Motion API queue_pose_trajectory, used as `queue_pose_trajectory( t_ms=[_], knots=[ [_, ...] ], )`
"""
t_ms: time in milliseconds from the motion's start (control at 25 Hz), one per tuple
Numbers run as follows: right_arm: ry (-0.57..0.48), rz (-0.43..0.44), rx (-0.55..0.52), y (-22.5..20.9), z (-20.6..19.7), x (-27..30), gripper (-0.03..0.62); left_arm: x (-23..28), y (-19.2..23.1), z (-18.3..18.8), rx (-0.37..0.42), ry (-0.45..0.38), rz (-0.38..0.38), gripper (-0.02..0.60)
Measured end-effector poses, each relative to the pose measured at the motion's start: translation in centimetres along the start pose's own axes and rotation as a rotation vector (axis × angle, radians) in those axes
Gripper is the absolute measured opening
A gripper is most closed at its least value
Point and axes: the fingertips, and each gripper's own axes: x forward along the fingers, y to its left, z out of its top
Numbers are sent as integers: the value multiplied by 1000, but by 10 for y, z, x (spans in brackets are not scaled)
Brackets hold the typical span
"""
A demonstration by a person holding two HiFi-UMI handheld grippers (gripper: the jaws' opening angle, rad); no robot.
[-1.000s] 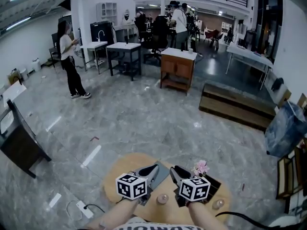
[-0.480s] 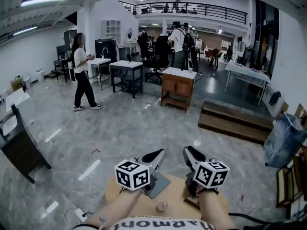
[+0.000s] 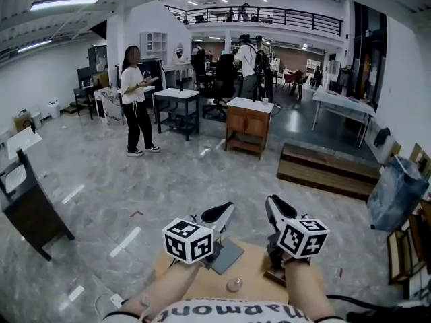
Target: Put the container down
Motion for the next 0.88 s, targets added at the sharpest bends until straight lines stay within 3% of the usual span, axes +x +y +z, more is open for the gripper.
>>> queue_pose_trajectory(
  t_ms=[520, 880],
  knots=[
    [62, -55, -26, 57, -24, -51, 49, -71, -28, 12, -19, -2, -35, 15],
    [81, -112, -21, 80, -39, -100, 50, -112, -65, -3, -40, 25, -78, 15]
  ],
)
